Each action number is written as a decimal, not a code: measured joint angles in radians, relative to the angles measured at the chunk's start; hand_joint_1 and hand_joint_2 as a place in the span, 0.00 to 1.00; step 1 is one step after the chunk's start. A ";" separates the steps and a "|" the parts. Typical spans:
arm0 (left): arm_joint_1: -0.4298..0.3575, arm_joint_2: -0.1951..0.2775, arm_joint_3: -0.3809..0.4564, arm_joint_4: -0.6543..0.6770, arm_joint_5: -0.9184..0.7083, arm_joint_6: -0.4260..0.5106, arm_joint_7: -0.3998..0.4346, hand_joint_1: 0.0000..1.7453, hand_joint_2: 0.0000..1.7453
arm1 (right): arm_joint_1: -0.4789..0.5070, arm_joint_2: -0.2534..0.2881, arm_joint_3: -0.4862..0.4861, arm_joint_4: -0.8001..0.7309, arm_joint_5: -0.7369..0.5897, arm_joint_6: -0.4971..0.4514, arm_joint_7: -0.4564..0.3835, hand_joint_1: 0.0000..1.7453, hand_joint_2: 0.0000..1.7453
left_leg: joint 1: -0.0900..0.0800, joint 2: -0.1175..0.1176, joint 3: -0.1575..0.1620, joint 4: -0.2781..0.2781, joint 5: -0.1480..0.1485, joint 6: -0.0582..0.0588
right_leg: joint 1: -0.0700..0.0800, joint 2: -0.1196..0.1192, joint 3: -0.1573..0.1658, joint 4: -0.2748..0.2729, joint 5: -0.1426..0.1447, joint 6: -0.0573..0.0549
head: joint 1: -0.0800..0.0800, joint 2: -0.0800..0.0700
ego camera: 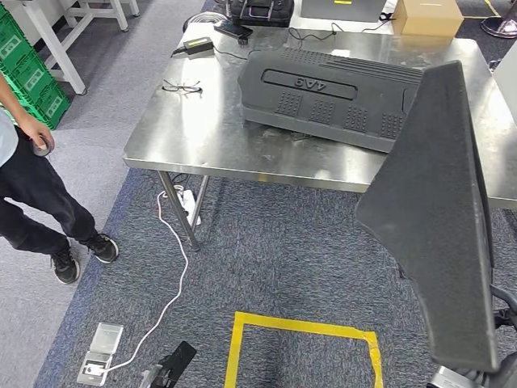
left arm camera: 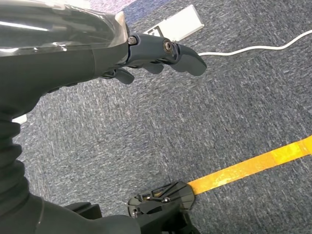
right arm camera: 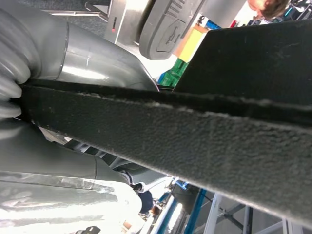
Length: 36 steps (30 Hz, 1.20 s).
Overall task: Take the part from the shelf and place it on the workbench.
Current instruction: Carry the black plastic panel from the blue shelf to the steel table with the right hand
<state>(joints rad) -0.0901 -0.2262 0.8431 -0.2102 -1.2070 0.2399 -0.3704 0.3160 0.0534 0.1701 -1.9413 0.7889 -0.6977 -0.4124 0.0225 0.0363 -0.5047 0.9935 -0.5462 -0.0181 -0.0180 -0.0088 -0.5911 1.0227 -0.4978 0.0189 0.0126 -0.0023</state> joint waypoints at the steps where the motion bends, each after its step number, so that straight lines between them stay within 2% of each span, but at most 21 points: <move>1: 0.000 0.000 0.000 0.000 0.000 0.000 0.000 0.00 1.00 | 0.000 0.000 0.000 0.000 0.000 0.000 0.000 1.00 1.00 | 0.000 0.000 0.000 0.000 0.000 0.000 | 0.000 0.000 0.000 0.000 0.000 0.000 | 0.000 0.000; 36: 0.000 0.000 0.000 0.000 0.000 0.000 0.000 0.00 1.00 | -0.001 0.000 0.000 0.000 0.000 0.000 0.000 1.00 1.00 | 0.000 0.000 0.000 0.000 0.000 0.000 | 0.000 0.000 0.000 0.000 0.000 0.000 | 0.000 0.000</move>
<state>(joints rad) -0.0901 -0.2262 0.8431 -0.2102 -1.2070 0.2399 -0.3704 0.3153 0.0534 0.1701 -1.9412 0.7889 -0.6977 -0.4124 0.0225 0.0363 -0.5048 0.9935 -0.5463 -0.0181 -0.0180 -0.0088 -0.5911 1.0227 -0.4978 0.0189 0.0126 -0.0023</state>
